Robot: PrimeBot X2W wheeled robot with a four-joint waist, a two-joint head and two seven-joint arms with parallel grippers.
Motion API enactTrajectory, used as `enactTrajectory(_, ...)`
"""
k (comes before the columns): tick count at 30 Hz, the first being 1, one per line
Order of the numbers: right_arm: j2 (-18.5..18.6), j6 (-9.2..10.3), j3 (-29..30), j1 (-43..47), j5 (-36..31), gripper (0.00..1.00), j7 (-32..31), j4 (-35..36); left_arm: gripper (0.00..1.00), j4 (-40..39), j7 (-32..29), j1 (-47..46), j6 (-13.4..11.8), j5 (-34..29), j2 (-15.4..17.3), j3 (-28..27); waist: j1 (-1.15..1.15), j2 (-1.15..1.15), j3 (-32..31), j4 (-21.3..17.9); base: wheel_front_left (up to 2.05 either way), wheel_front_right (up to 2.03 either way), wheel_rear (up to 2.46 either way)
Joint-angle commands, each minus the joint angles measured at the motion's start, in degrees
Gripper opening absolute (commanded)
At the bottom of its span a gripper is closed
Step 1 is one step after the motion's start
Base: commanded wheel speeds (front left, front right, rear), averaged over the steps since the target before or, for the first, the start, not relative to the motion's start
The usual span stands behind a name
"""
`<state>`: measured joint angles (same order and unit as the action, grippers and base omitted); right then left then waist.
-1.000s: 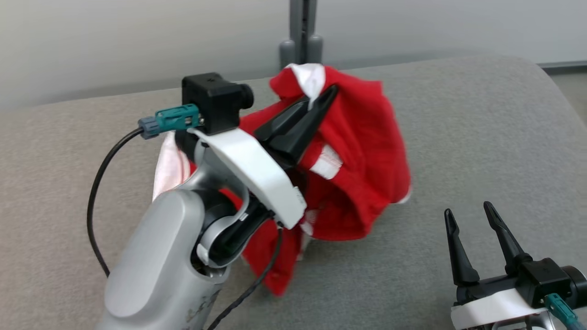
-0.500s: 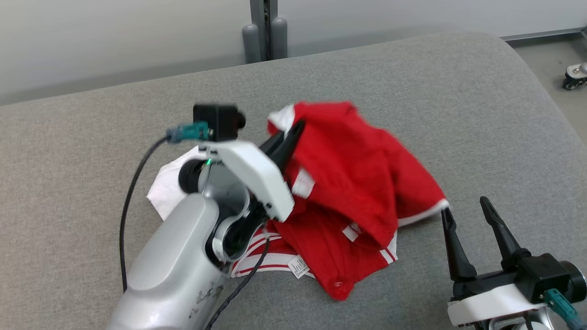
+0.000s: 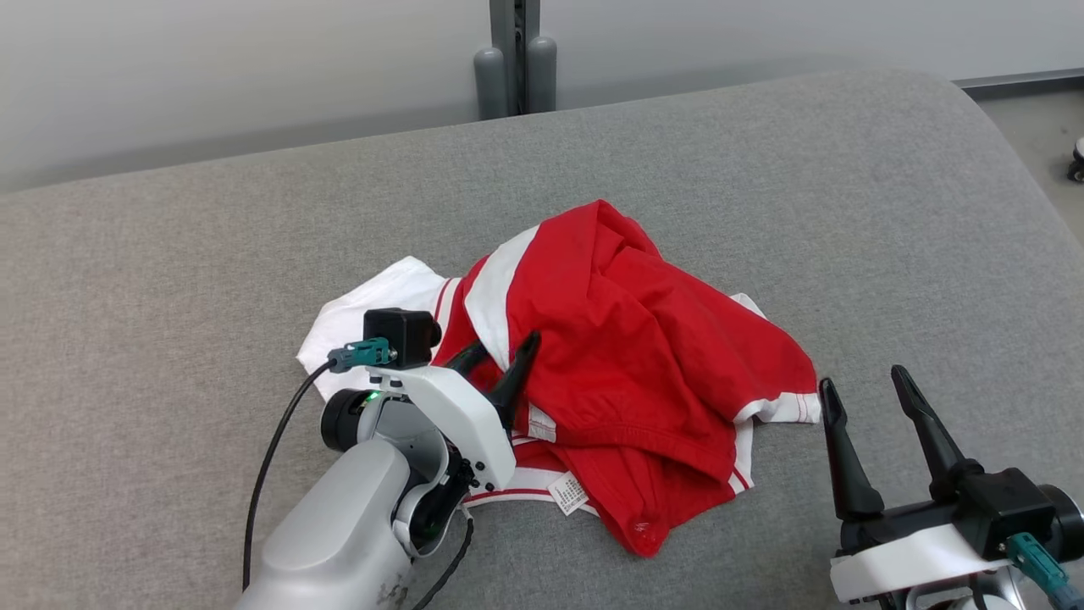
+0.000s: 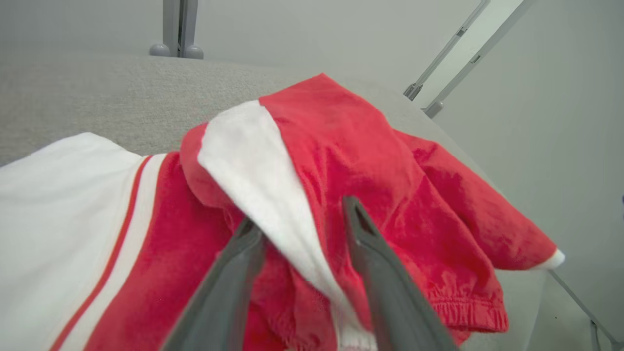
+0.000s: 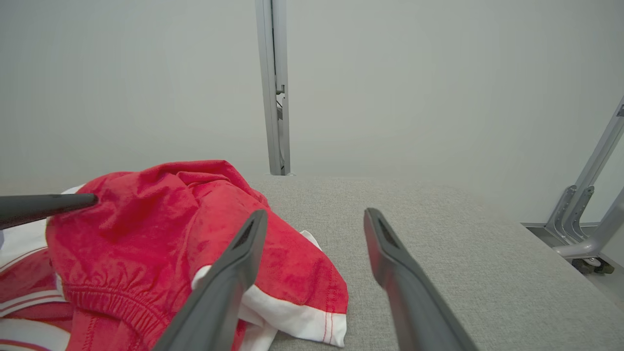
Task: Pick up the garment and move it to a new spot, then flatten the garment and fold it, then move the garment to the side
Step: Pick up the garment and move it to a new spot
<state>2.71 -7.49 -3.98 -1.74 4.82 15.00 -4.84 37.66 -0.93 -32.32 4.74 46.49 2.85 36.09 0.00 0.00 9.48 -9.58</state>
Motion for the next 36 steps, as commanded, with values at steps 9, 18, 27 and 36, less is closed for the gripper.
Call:
enactTrajectory(9,0.36,-0.01,0.10,1.34,-0.80,1.00,0.29,-0.37,1.00,-0.30,6.59,2.43,-2.46,-2.85,0.62,1.70,0.00,0.00,-2.78,1.27,0.00,0.00,0.00)
enactTrajectory(18,0.37,-0.01,-0.41,0.42,-0.01,1.00,0.29,-0.03,1.00,-2.77,2.77,3.97,-6.07,-3.24,1.60,2.94,0.00,0.00,-1.25,-0.38,0.00,0.00,0.00)
enactTrajectory(27,0.35,-0.01,0.65,1.42,0.69,1.00,0.29,-0.42,0.00,-8.36,2.32,4.89,-8.80,-4.80,3.96,3.42,0.00,0.00,-1.45,-2.73,0.00,0.00,0.00)
enactTrajectory(36,0.34,-0.01,1.70,1.62,0.64,1.00,0.29,-0.27,0.00,-26.57,-0.01,4.84,-11.49,-3.99,7.85,1.07,0.00,0.00,-2.11,-0.95,0.00,0.00,0.00)
